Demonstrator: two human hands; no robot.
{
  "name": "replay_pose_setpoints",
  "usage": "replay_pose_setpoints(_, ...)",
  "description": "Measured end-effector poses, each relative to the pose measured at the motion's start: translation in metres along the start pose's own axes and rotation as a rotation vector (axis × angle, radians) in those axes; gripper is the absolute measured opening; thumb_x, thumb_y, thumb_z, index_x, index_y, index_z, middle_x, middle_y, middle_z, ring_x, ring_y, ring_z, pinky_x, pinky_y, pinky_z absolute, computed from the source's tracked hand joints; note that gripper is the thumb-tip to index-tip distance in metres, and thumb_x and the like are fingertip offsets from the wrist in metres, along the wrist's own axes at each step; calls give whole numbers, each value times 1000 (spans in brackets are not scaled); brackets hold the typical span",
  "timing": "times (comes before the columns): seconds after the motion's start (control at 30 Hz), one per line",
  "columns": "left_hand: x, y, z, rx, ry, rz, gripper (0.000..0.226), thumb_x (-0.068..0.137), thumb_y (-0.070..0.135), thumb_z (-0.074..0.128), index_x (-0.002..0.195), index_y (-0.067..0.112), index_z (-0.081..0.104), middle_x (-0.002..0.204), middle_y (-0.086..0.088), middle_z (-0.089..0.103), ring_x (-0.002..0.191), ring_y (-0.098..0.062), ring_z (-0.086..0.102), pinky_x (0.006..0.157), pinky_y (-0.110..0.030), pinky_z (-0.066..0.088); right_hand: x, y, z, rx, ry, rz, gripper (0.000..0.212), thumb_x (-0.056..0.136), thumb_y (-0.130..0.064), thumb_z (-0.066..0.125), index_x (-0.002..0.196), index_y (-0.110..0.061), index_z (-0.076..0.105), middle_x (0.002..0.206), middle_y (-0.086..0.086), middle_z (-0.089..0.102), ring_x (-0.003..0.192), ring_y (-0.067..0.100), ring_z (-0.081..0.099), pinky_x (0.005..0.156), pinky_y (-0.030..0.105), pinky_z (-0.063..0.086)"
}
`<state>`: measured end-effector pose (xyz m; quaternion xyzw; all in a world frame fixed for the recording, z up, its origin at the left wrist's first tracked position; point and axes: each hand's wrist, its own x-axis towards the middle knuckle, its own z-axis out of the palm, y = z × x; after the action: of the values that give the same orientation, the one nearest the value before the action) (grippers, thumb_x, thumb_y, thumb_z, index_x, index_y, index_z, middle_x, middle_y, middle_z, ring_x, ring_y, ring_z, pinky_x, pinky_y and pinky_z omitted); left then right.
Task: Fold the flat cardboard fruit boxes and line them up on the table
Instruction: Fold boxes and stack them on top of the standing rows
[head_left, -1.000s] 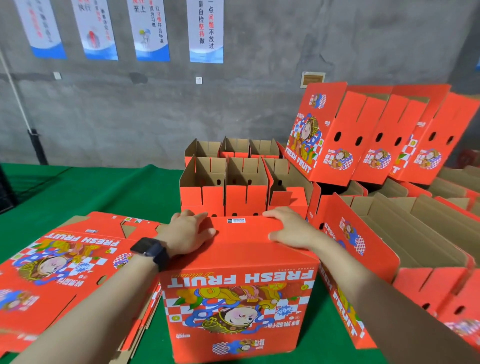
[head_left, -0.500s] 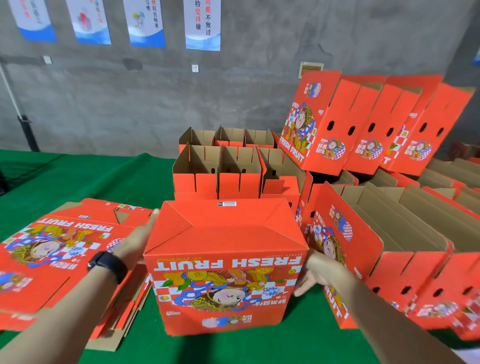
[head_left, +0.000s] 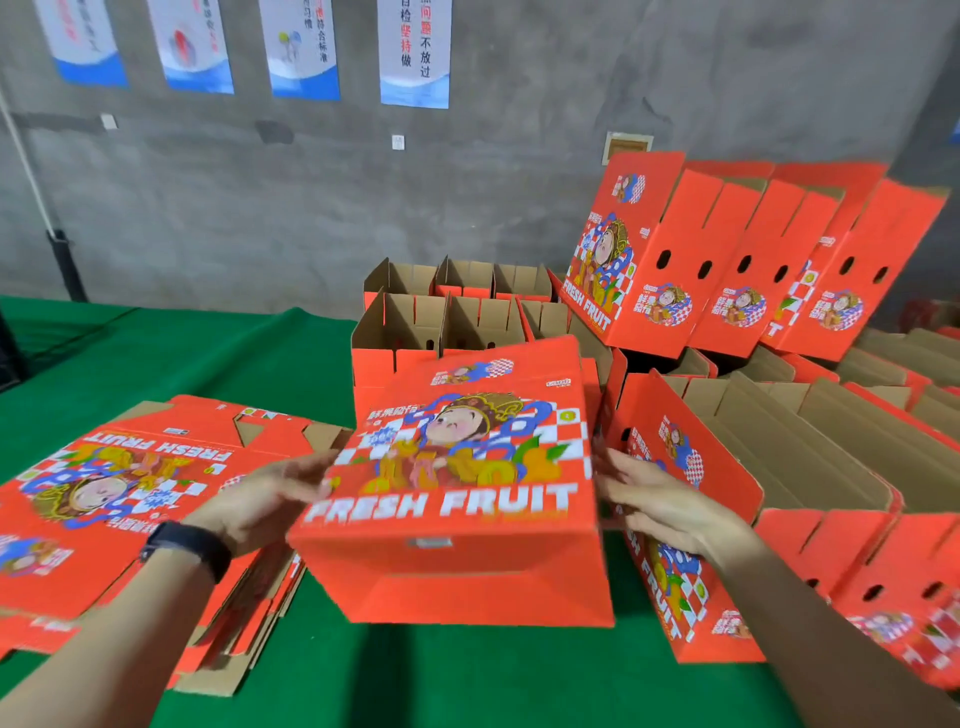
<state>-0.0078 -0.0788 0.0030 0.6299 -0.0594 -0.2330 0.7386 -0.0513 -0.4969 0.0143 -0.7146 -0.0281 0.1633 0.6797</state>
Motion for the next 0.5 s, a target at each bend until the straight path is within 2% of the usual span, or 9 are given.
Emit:
replay_pose_setpoints(0.07, 1, -12, 3, 242, 30, -41, 62, 70, -15, 59, 125, 14, 58, 113, -15, 67, 93, -29, 64, 81, -36, 53, -6, 0, 3, -70, -7, 4, 89, 68, -19, 83, 141, -45, 37, 139, -19, 47, 113, 14, 62, 95, 43, 51)
replay_pose_setpoints(0.13, 8, -22, 9, 449, 113, -78, 59, 69, -10, 64, 123, 12, 58, 114, -14, 66, 98, -31, 62, 87, -44, 46, -3, 5, 10, -123, 44, 40, 109, 68, 0, 81, 148, -45, 21, 152, -10, 28, 123, 24, 56, 102, 45, 46)
replay_pose_setpoints(0.2, 16, -33, 17, 492, 188, -124, 46, 79, -5, 68, 121, 7, 55, 117, -12, 66, 104, -31, 63, 88, -44, 47, -4, 11, 21, -186, 76, 44, 117, 68, 12, 77, 146, -50, 15, 160, -3, 11, 139, 29, 34, 105, 41, 41)
replay_pose_setpoints(0.27, 22, -42, 29, 441, 243, -132, 46, 80, 2, 71, 121, 9, 51, 118, -11, 65, 104, -30, 63, 90, -45, 48, -3, 19, 28, -202, 87, 32, 120, 68, 15, 75, 145, -53, 13, 161, -4, 4, 145, 27, 21, 103, 36, 42)
replay_pose_setpoints(0.33, 29, -46, 40, 308, 287, -98, 52, 80, 2, 72, 123, 12, 45, 117, -8, 62, 97, -27, 64, 77, -38, 54, -4, 29, 32, -173, 105, 15, 119, 69, 14, 75, 146, -51, 11, 160, -5, 6, 146, 26, 17, 109, 42, 36)
replay_pose_setpoints(0.4, 36, -48, 49, 182, 323, -42, 47, 80, -4, 68, 120, 7, 45, 110, -9, 65, 88, -25, 67, 62, -31, 54, -5, 41, 33, -161, 150, -26, 115, 72, 14, 73, 148, -45, 11, 160, -5, 10, 146, 23, 17, 109, 40, 37)
replay_pose_setpoints(0.47, 43, -50, 58, 92, 333, 37, 24, 82, -7, 65, 100, 3, 53, 84, -8, 72, 68, -20, 70, 53, -30, 54, -8, 52, 38, -168, 233, -96, 104, 78, 13, 69, 149, -40, 14, 156, -9, 18, 140, 14, 25, 99, 29, 48)
replay_pose_setpoints(0.5, 45, -51, 63, 62, 338, 74, 13, 83, -4, 64, 88, 4, 55, 70, -8, 69, 56, -17, 67, 48, -28, 52, -9, 57, 41, -168, 272, -142, 98, 80, 13, 66, 145, -43, 18, 151, -14, 24, 134, 5, 32, 90, 22, 51)
